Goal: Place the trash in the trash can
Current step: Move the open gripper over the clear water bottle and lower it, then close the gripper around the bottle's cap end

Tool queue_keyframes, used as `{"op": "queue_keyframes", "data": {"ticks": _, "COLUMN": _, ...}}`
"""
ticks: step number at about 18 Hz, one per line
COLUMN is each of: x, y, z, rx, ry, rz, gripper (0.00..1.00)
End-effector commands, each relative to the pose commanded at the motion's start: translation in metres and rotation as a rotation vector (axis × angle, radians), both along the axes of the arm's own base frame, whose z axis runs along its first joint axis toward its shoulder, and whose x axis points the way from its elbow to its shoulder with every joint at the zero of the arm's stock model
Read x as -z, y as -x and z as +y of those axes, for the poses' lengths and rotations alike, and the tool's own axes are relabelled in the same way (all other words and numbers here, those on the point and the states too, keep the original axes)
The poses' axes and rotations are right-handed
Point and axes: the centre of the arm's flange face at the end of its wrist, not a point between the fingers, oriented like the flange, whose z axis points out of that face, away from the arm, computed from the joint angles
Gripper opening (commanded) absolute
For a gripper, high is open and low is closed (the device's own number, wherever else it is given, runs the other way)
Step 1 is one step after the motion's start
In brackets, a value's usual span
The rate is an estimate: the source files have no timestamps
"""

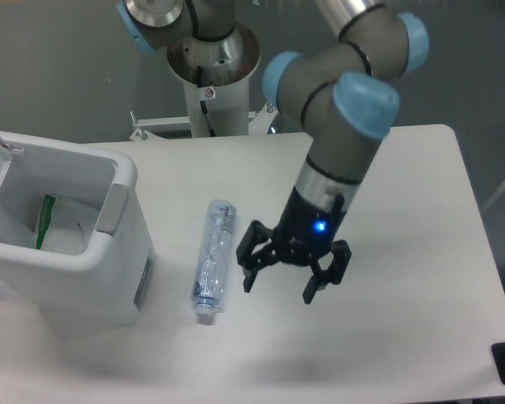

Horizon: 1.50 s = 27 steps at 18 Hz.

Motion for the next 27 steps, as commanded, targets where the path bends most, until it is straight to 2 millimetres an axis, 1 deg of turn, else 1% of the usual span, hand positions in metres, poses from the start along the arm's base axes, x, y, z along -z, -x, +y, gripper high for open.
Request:
{"op": "queue_keyframes", "data": {"ticks": 2, "x": 0.018, "y": -0.005, "z": 0.004, "rx": 0.014, "ry": 0.046, "rz": -0.053, "gripper": 1.00}}
{"op": "queue_keyframes", "data": {"ticks": 3, "x": 0.027, "y": -0.004, "z": 0.005, "rx": 0.016, "ry": 0.073, "rz": -0.056, "gripper": 1.00}}
{"op": "queue_keyframes", "data": {"ticks": 4, "x": 0.035, "y": -0.007, "z": 0.010, "rx": 0.024, "ry": 0.103, "rz": -0.048, "gripper": 1.00}}
{"op": "queue_keyframes", "data": {"ticks": 5, "x": 0.042, "y": -0.014, "z": 0.018, "rx": 0.040, "ry": 0.130, "rz": -0.037, "gripper": 1.00}}
{"op": "queue_keyframes", "data": {"ticks": 7, "x": 0.056, "y": -0.026, "z": 0.028, "rx": 0.063, "ry": 0.173, "rz": -0.033, "gripper": 1.00}}
{"op": "queue_keyframes", "data": {"ticks": 11, "x": 0.079, "y": -0.054, "z": 0.041, "rx": 0.111, "ry": 0.267, "rz": -0.069, "gripper": 1.00}}
{"op": "queue_keyframes", "data": {"ticks": 13, "x": 0.093, "y": -0.072, "z": 0.048, "rx": 0.142, "ry": 0.323, "rz": -0.082, "gripper": 1.00}}
{"op": "queue_keyframes", "data": {"ticks": 16, "x": 0.112, "y": -0.087, "z": 0.053, "rx": 0.172, "ry": 0.394, "rz": -0.093, "gripper": 1.00}}
{"op": "queue_keyframes", "data": {"ticks": 19, "x": 0.128, "y": -0.085, "z": 0.058, "rx": 0.176, "ry": 0.422, "rz": -0.098, "gripper": 1.00}}
{"op": "queue_keyframes", "data": {"ticks": 21, "x": 0.135, "y": -0.087, "z": 0.063, "rx": 0.187, "ry": 0.440, "rz": -0.089, "gripper": 1.00}}
{"op": "queue_keyframes", "data": {"ticks": 23, "x": 0.141, "y": -0.090, "z": 0.070, "rx": 0.199, "ry": 0.463, "rz": -0.073, "gripper": 1.00}}
{"op": "queue_keyframes", "data": {"ticks": 25, "x": 0.141, "y": -0.090, "z": 0.075, "rx": 0.199, "ry": 0.464, "rz": -0.068, "gripper": 1.00}}
{"op": "queue_keyframes", "data": {"ticks": 27, "x": 0.147, "y": -0.095, "z": 0.084, "rx": 0.207, "ry": 0.467, "rz": -0.066, "gripper": 1.00}}
